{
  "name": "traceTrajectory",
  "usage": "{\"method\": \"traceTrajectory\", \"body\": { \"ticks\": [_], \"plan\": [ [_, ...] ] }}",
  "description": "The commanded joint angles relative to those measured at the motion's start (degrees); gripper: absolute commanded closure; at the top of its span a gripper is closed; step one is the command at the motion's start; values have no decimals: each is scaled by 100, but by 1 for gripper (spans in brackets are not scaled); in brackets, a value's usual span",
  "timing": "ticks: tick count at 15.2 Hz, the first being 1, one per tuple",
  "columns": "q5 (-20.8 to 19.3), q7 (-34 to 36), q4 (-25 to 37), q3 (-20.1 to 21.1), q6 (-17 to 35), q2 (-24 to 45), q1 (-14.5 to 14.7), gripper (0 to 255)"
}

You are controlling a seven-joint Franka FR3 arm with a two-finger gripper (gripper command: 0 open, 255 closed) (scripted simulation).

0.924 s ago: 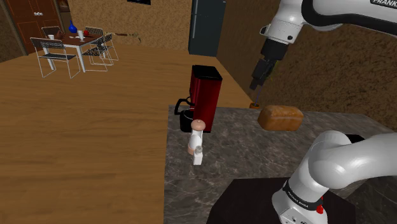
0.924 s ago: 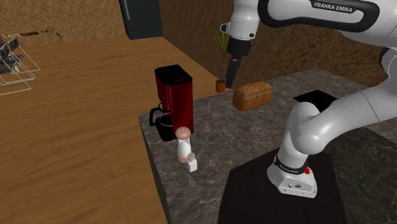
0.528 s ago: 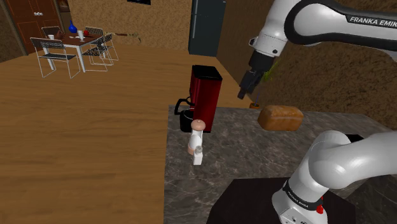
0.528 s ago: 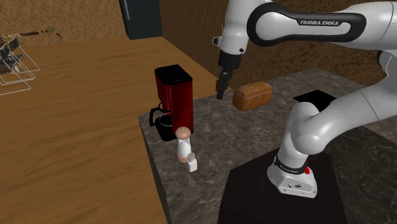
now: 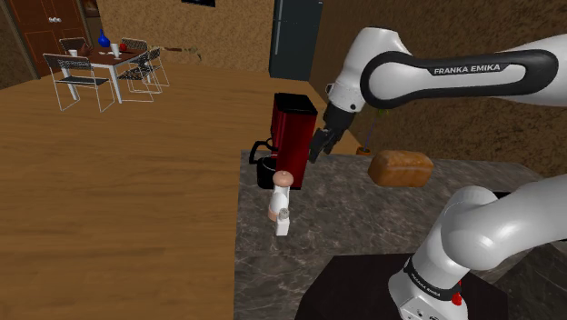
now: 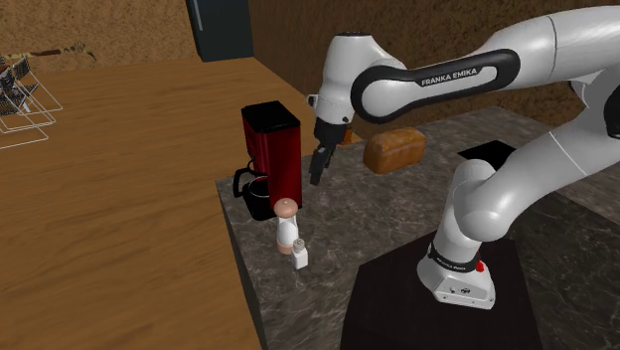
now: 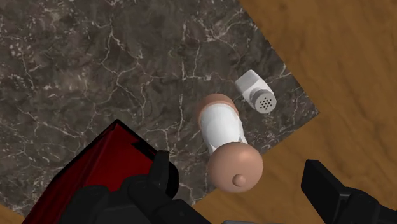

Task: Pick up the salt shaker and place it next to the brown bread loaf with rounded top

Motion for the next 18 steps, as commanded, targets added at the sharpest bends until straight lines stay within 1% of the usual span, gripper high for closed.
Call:
{"method": "traceTrajectory", "body": {
  "ticks": [1,6,7,14,18],
  "plan": [
    [57,79,-82,127,500,326,23,0],
    [111,273,-133,420,1675,1264,41,0],
    [107,300,-123,454,1810,1388,39,0],
    [118,309,-300,538,2434,1832,42,0],
    [118,311,-311,544,2486,1872,42,0]
  ]
}}
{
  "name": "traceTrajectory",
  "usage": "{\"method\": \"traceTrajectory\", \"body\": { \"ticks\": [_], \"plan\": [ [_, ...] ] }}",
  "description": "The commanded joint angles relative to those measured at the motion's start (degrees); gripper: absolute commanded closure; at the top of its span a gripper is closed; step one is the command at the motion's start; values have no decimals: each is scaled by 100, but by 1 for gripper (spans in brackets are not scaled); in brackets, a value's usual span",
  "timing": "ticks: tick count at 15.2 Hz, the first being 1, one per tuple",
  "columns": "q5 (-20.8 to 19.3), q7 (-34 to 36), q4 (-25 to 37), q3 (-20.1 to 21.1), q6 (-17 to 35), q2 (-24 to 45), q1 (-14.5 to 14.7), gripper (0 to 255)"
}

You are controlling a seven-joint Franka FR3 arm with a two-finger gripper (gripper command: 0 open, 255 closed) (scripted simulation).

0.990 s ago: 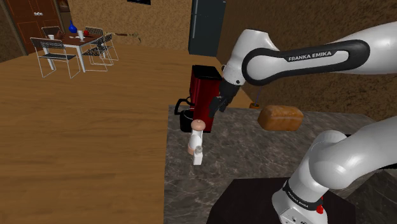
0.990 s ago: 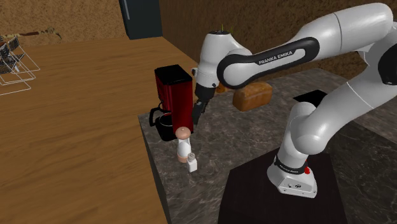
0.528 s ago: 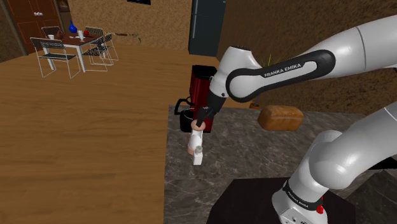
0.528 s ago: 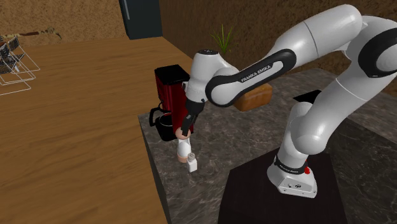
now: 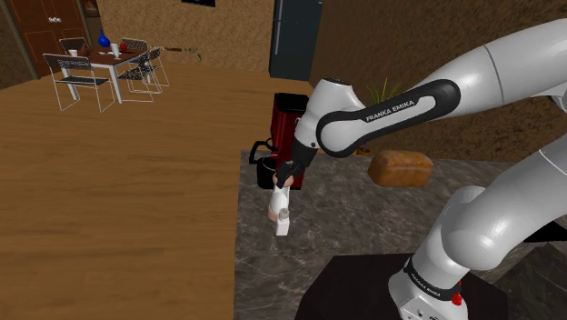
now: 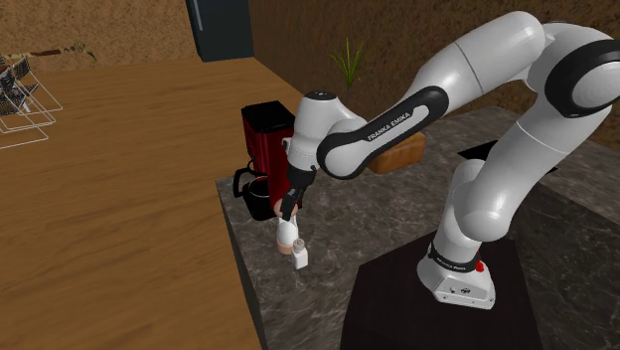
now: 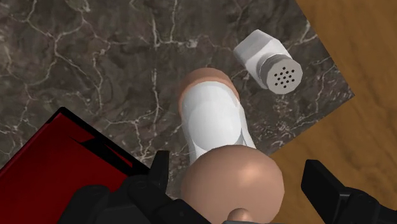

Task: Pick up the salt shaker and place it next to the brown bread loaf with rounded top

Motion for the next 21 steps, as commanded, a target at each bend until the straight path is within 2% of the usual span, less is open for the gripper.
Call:
{"method": "traceTrajectory", "body": {
  "ticks": [1,4,5,14,21],
  "plan": [
    [-1,-1,0,0,8,7,-1,0],
    [0,0,0,0,7,6,-1,0],
    [0,0,0,0,7,6,-1,255],
    [0,-1,0,0,8,7,-1,255],
    [-39,38,309,-48,-610,-305,-15,255]
  ]
}}
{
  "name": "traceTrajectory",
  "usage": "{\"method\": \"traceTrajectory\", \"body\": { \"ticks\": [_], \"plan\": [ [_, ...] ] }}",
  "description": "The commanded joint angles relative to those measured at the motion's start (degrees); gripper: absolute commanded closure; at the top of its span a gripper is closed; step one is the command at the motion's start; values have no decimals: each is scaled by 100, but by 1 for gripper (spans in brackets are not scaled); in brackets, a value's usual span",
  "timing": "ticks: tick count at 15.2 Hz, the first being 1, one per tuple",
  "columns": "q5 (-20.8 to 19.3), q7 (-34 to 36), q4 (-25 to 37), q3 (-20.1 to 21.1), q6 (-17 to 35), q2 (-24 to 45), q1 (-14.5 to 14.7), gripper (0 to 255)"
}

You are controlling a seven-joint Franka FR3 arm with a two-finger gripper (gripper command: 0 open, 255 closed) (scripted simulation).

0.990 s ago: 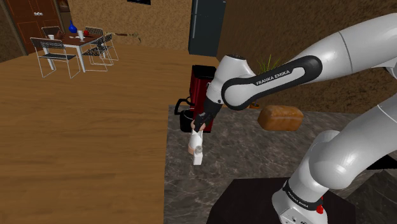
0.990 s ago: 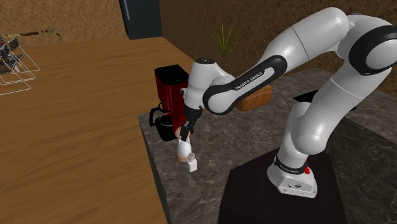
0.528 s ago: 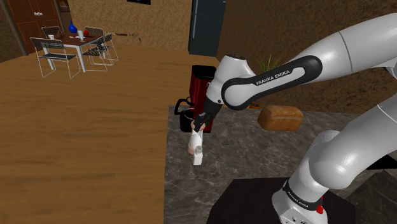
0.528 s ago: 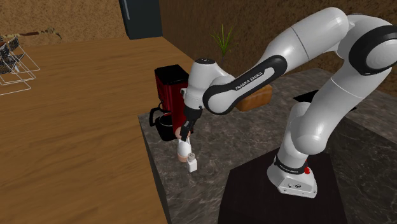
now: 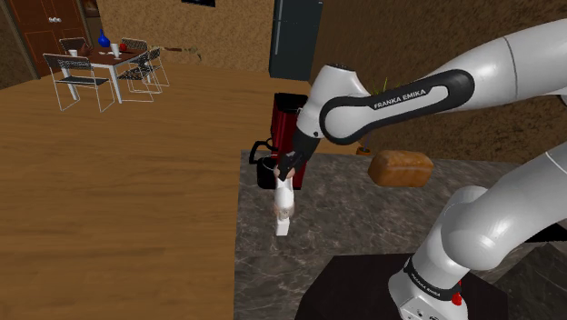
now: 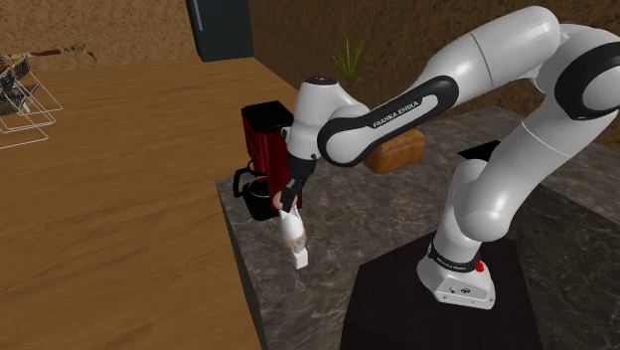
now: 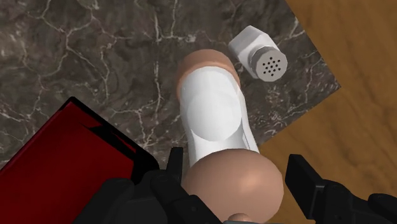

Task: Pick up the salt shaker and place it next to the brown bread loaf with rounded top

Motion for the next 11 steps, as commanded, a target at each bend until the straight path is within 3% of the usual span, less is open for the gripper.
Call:
{"method": "traceTrajectory", "body": {
  "ticks": [1,11],
  "plan": [
    [-14,13,103,-12,-171,-67,-6,255],
    [-78,72,655,-79,-1008,-355,-31,255]
  ]
}}
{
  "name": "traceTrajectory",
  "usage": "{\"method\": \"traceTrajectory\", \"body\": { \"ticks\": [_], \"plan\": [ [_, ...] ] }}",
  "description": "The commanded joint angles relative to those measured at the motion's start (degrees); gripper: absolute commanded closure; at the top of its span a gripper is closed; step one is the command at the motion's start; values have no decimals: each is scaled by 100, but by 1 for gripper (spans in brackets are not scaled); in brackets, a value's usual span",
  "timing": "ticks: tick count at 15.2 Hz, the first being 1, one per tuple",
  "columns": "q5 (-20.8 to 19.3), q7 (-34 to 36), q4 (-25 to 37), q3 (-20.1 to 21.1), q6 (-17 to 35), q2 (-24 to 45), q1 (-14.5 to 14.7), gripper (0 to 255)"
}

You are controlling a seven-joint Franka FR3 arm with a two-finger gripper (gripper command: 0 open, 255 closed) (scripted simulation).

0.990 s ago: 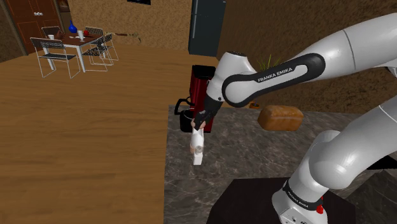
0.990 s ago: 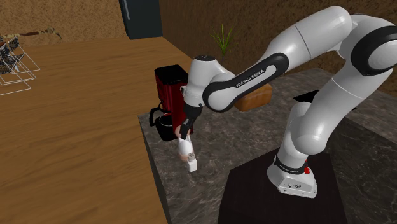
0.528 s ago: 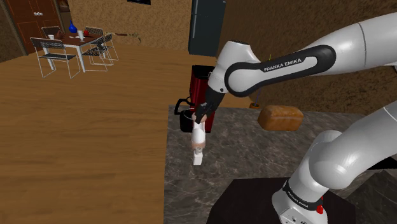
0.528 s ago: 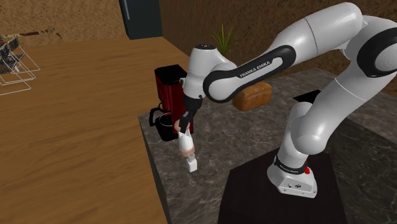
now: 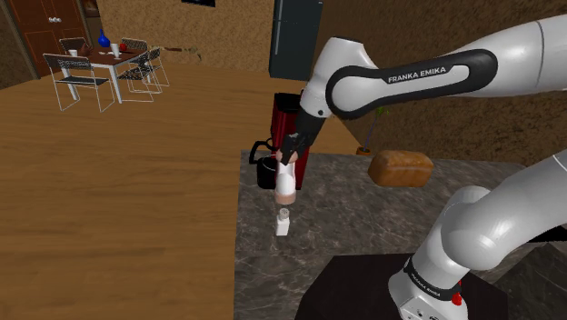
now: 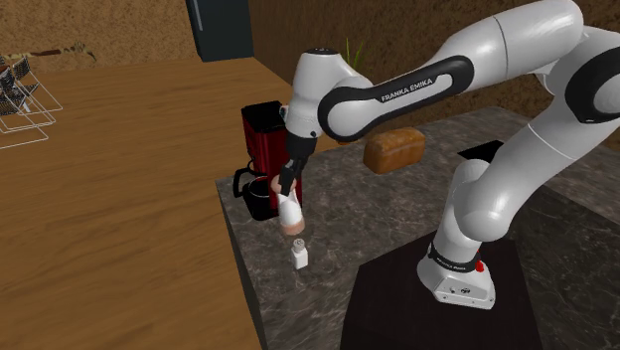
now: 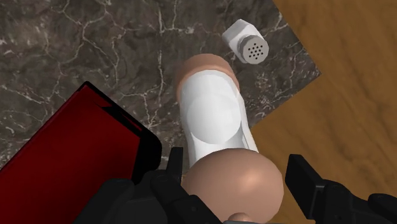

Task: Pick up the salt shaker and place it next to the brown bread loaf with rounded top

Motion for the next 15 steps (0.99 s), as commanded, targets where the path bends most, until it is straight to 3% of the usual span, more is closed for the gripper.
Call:
{"method": "traceTrajectory", "body": {
  "ticks": [1,15],
  "plan": [
    [-11,28,124,-3,-178,-55,0,255],
    [-101,115,1093,-83,-1279,-189,-39,255]
  ]
}}
